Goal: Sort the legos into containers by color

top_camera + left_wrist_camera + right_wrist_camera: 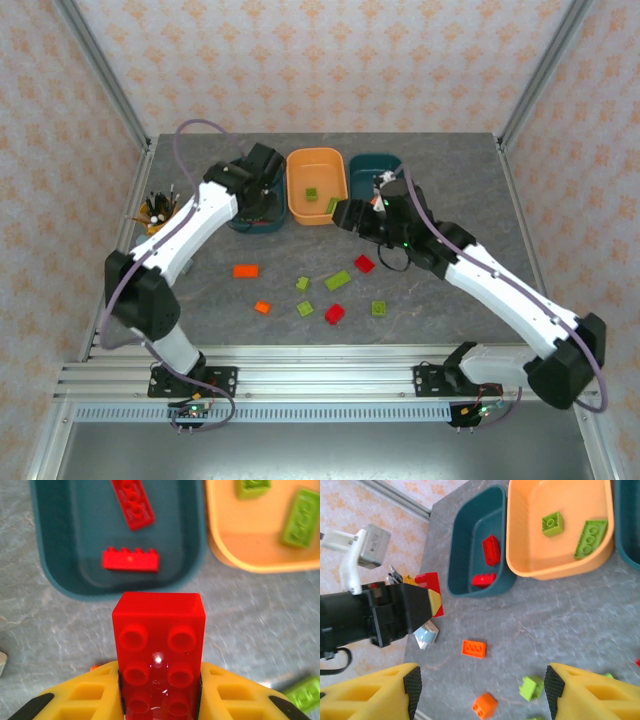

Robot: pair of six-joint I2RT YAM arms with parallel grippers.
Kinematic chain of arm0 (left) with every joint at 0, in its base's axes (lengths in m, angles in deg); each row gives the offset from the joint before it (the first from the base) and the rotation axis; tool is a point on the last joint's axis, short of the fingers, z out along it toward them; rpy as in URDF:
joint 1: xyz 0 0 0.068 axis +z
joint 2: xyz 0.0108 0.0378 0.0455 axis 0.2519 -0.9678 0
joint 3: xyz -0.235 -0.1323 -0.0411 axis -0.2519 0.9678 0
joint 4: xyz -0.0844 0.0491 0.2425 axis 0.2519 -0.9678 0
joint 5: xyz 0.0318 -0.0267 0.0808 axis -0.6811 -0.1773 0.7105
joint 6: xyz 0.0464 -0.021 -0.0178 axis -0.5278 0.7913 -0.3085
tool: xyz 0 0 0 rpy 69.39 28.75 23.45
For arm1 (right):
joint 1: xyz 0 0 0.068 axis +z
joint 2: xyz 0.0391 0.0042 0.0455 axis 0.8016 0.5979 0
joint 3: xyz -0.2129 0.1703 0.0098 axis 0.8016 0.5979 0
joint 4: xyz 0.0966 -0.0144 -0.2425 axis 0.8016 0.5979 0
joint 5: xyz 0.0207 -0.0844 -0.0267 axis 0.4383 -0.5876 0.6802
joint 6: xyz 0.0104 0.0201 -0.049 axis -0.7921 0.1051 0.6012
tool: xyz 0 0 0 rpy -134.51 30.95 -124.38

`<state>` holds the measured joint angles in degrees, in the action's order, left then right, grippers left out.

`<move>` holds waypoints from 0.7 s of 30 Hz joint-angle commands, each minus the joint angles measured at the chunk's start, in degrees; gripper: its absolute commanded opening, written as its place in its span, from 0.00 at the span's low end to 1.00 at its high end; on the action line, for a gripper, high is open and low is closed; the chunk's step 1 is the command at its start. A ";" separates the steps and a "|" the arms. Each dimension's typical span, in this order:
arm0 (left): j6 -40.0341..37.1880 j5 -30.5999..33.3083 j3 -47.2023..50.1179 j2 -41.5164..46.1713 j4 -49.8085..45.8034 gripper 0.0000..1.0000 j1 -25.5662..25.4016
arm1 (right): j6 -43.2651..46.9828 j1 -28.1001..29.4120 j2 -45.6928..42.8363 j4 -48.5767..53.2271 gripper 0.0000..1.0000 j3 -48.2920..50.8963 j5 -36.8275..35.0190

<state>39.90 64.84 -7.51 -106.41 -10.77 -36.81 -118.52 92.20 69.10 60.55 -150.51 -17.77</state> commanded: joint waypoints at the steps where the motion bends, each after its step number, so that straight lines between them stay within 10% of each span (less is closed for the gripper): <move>1: -0.96 3.05 -4.97 -6.58 -3.64 0.32 4.15 | -1.98 0.20 4.33 -6.58 0.68 -5.47 -0.48; 21: 0.05 11.70 -30.57 -36.67 -8.97 0.33 10.30 | -1.83 -0.93 15.92 -4.77 0.68 -11.82 6.04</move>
<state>39.48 72.66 -35.16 -141.58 -15.71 -26.91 -120.01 91.89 85.06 56.88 -159.87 -12.77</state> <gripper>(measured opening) 0.332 0.677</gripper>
